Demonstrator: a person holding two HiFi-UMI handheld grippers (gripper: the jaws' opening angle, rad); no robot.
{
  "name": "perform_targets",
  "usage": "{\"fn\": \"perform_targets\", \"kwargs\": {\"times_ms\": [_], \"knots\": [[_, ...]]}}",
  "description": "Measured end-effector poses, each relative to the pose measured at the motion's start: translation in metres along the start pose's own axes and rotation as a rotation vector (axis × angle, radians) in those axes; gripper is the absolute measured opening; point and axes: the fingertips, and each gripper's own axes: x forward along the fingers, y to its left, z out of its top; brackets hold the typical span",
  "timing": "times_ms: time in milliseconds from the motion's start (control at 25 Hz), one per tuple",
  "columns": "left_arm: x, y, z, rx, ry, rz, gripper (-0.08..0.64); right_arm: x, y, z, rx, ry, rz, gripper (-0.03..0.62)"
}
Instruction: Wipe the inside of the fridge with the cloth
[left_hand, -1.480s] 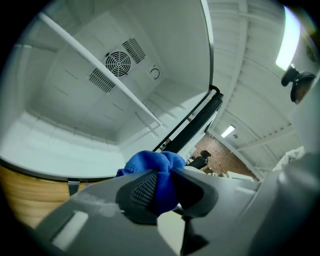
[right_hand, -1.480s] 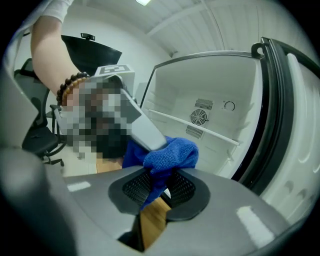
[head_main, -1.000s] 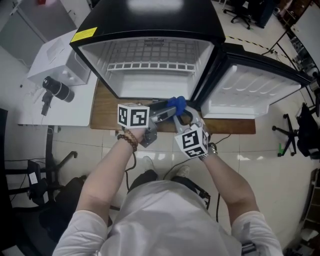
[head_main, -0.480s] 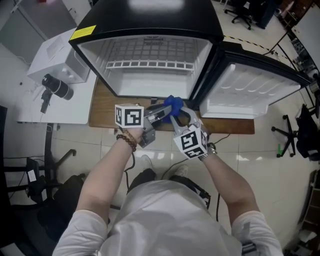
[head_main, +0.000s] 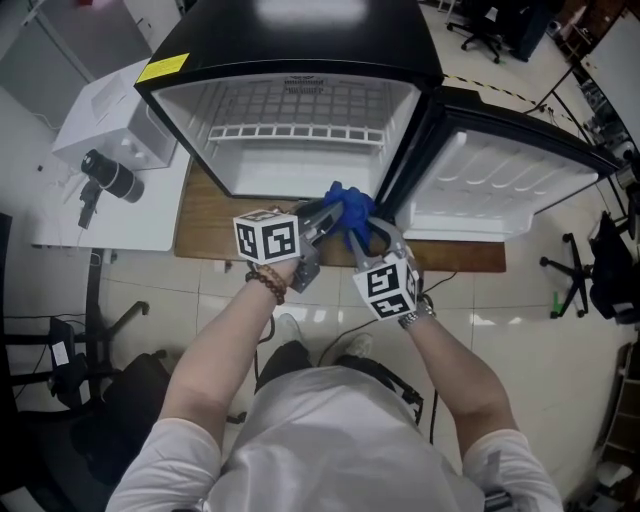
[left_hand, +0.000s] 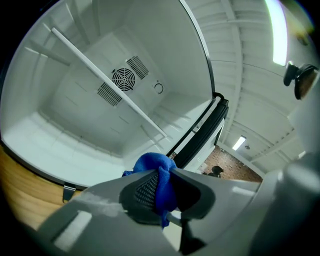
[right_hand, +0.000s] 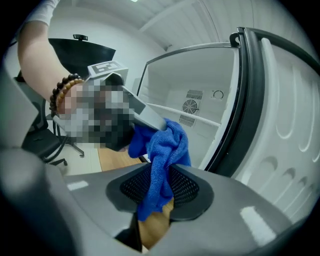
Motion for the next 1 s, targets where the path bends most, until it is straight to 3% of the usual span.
{"fn": "perform_targets", "kwargs": {"times_ms": [400, 840, 1000], "knots": [[0.022, 0.023, 0.028, -0.056, -0.186, 0.065, 0.034, -0.019, -0.011, -0.008, -0.011, 0.007, -0.007, 0.112], [0.073, 0.019, 0.032, -0.06, -0.22, 0.011, 0.035, -0.04, -0.022, -0.03, -0.007, 0.018, 0.017, 0.112], [0.086, 0.02, 0.035, -0.053, -0.229, 0.005, 0.035, -0.047, -0.031, -0.022, 0.025, -0.022, 0.018, 0.097]]}}
